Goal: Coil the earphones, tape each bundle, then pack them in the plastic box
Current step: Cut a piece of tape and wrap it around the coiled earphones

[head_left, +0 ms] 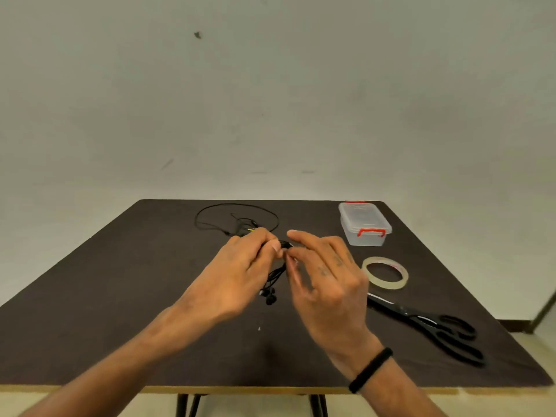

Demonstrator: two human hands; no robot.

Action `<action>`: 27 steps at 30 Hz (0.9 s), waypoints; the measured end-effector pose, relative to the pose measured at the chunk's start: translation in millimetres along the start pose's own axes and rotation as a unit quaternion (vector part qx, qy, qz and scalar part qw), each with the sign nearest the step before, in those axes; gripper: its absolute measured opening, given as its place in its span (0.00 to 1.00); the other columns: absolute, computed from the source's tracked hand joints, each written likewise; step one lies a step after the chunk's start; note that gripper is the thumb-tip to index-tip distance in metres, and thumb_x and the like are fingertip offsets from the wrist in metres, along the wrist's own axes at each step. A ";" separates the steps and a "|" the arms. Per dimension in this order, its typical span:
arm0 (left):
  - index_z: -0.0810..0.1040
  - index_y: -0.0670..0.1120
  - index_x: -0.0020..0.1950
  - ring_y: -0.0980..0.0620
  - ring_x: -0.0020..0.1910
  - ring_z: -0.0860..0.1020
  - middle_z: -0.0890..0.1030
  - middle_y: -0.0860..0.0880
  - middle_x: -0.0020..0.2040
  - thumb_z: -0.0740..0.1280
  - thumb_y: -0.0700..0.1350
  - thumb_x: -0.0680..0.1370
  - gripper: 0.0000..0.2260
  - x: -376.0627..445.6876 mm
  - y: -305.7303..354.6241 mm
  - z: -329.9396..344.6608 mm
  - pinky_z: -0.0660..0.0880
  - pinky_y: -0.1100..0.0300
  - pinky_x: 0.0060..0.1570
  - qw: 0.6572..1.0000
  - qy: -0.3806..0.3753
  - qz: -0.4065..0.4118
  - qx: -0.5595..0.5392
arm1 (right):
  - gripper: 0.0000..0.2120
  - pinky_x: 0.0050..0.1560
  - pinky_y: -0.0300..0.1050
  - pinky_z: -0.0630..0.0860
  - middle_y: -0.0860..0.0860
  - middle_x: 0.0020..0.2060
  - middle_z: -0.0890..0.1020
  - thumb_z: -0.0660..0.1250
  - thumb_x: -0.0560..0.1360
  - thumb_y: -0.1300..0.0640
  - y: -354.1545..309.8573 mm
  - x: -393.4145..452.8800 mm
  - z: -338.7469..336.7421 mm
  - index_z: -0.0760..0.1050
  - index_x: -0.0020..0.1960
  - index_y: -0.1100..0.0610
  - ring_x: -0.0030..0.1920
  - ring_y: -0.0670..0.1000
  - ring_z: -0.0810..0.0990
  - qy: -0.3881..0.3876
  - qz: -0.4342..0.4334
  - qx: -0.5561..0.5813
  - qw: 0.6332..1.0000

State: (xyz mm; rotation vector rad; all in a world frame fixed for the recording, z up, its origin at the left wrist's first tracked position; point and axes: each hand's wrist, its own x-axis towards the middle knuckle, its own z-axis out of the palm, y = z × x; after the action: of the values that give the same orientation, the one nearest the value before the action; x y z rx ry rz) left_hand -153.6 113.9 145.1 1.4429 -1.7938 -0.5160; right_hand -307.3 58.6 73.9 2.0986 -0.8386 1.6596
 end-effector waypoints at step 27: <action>0.76 0.57 0.39 0.56 0.34 0.71 0.76 0.56 0.35 0.58 0.53 0.86 0.16 0.8 13.5 39.1 0.70 0.57 0.38 0.993 0.000 -0.057 -0.106 | 0.14 0.57 0.45 0.81 0.55 0.66 0.83 0.75 0.80 0.56 10.7 -37.9 -18.9 0.84 0.63 0.61 0.58 0.54 0.81 0.030 0.067 0.039 0.997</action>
State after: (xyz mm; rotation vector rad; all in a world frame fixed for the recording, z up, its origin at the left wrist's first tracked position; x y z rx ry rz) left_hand -192.2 111.2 130.5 1.4021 -1.6083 -0.7416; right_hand -333.9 70.6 41.5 2.0730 -0.9270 1.8416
